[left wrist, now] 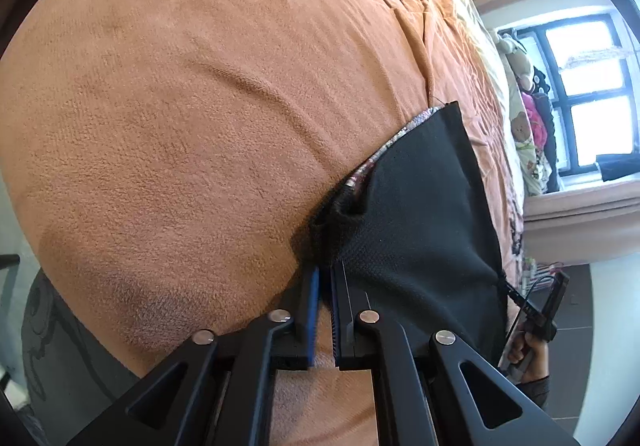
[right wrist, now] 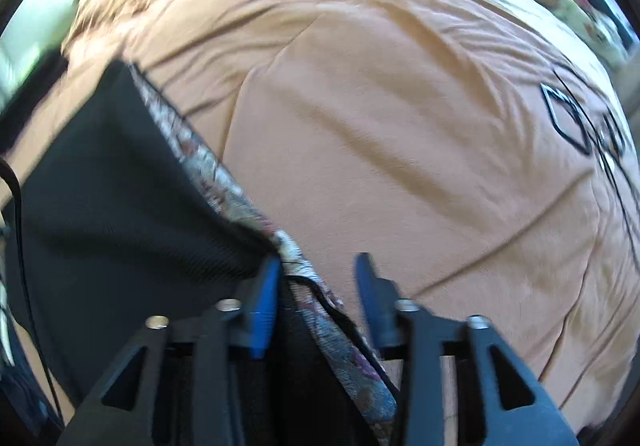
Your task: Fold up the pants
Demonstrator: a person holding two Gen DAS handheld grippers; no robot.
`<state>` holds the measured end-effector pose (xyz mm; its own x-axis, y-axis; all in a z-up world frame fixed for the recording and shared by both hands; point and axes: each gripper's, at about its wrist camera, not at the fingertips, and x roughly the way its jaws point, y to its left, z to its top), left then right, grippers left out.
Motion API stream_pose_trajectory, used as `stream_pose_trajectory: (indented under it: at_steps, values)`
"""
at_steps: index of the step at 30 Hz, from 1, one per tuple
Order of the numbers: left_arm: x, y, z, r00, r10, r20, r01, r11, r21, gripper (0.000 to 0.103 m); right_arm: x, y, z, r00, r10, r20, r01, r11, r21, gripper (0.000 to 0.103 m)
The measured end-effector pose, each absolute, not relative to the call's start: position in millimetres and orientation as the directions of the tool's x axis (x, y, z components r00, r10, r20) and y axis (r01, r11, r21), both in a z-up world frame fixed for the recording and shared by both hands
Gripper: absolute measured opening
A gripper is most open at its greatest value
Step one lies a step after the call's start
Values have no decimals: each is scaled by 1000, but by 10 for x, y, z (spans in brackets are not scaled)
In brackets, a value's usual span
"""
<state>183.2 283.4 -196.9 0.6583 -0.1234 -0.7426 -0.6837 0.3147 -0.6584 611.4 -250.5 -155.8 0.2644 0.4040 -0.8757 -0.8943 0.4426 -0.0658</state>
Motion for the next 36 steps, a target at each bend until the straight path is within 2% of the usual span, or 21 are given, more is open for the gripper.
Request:
stream_pose_trajectory:
  at_steps: [2,3,5,11,13,20,27,36]
  values:
    - [1801,2849,-1968,669,-130,-732,-677,298,-672,6,6162,-2642,-1469,261,436,-861,-880,474,-27,59]
    - [1789,2854,-1970,673,-135,-727,-674,294,-678,8,6161,-2699,-1431,264,445,-855,-875,485,-18,59]
    - [1767,2851,-1982,679,-143,-720,-670,281,-688,23,6144,-2830,-1339,278,464,-841,-862,507,-6,59]
    - [1807,2819,-1947,710,-157,-686,-635,278,-721,49,5969,-3310,-1135,314,515,-798,-804,591,64,59]
    - [1868,2822,-1963,713,-175,-679,-626,275,-729,52,5885,-3478,-1103,334,523,-784,-787,613,74,59]
    - [1977,2871,-2020,730,-205,-652,-602,259,-756,52,5557,-4054,-1070,379,535,-755,-701,699,144,59]
    - [1997,2904,-1997,761,-170,-626,-563,308,-767,52,5085,-4584,-1131,390,562,-730,-650,729,214,59]
    - [1879,2908,-1984,800,-195,-567,-495,317,-809,51,4558,-4658,-1144,385,604,-698,-663,707,246,59]
